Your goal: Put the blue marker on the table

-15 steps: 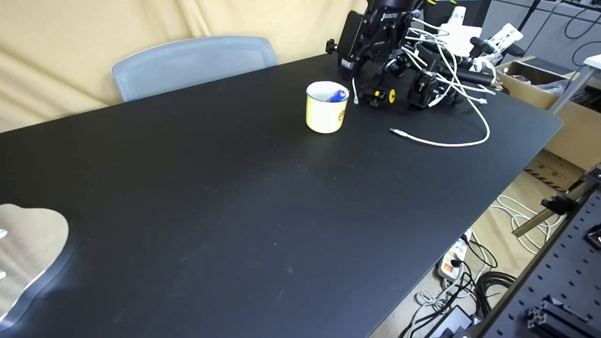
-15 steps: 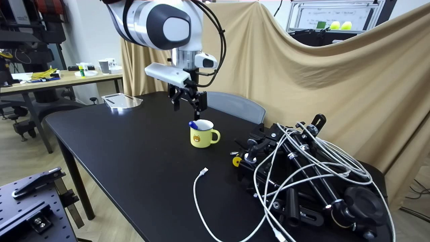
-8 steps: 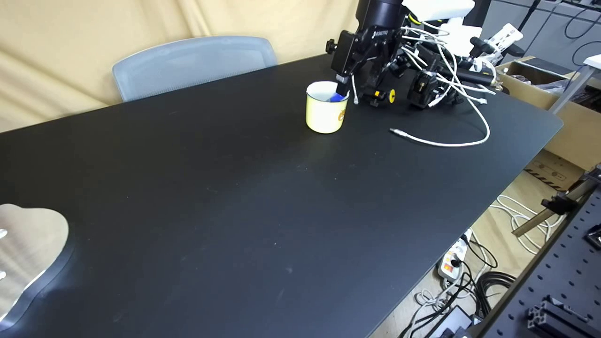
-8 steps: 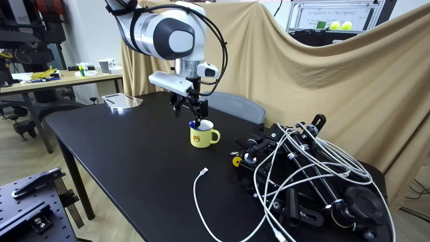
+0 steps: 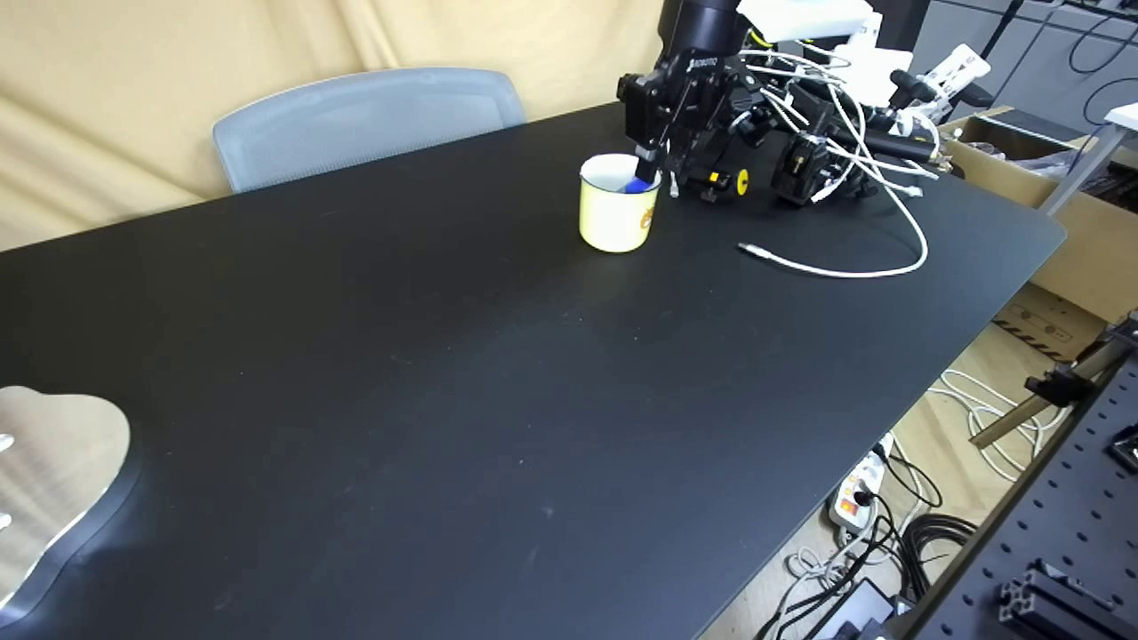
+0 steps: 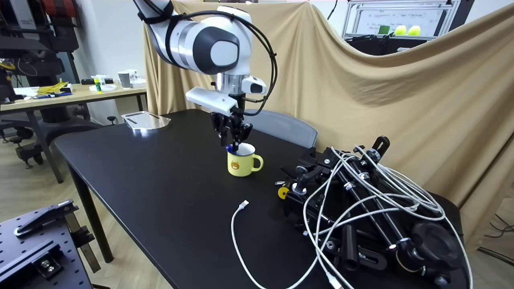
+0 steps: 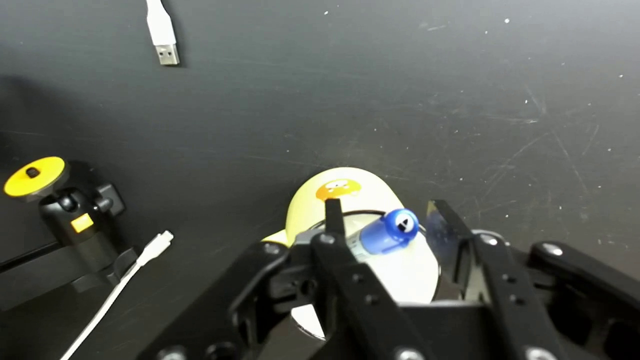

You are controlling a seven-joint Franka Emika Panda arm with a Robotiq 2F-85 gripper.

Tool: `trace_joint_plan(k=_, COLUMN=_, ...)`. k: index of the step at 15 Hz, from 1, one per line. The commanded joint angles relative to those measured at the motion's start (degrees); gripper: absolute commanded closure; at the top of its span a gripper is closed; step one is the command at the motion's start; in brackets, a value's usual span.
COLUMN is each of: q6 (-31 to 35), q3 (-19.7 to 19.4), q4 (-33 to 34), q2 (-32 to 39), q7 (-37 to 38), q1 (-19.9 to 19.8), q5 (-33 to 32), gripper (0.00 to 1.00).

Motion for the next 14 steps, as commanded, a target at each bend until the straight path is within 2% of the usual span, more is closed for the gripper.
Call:
trace_joint_plan(k=1, q6=-1.16, q3=-0.3, q4=3.07, q2=1.96, q7=2.1, q1=-0.09, q5=-2.19, gripper=0.83)
trace_joint_plan(k=3, q6=-1.44, q3=-0.41, q4=3.95, q2=2.61, q7=2.15, q1=0.0, q5=-2.89, gripper=0.97)
trace_joint_plan(k=4, q6=-1.6, q3=-0.41, q4=4.27, q2=2.84, q7=2.14, q1=0.03, q5=-3.05, gripper=0.99)
trace_joint_plan(k=6, q6=-2.15, q3=-0.25, q4=4.8, q2=2.99, q7=1.96, q1=-0.01, q5=-3.1, gripper=0.95)
trace_joint_plan(k=9, q6=-3.43, q3=0.09, q4=4.87, q2=2.3, q7=1.56, q1=-0.22, q5=-2.61, gripper=0.95)
trace_joint_plan(k=14, q6=-4.02, q3=0.75, q4=1.97, q2=-3.05, q7=0.87, q1=-0.31, q5=-2.05, gripper=0.95)
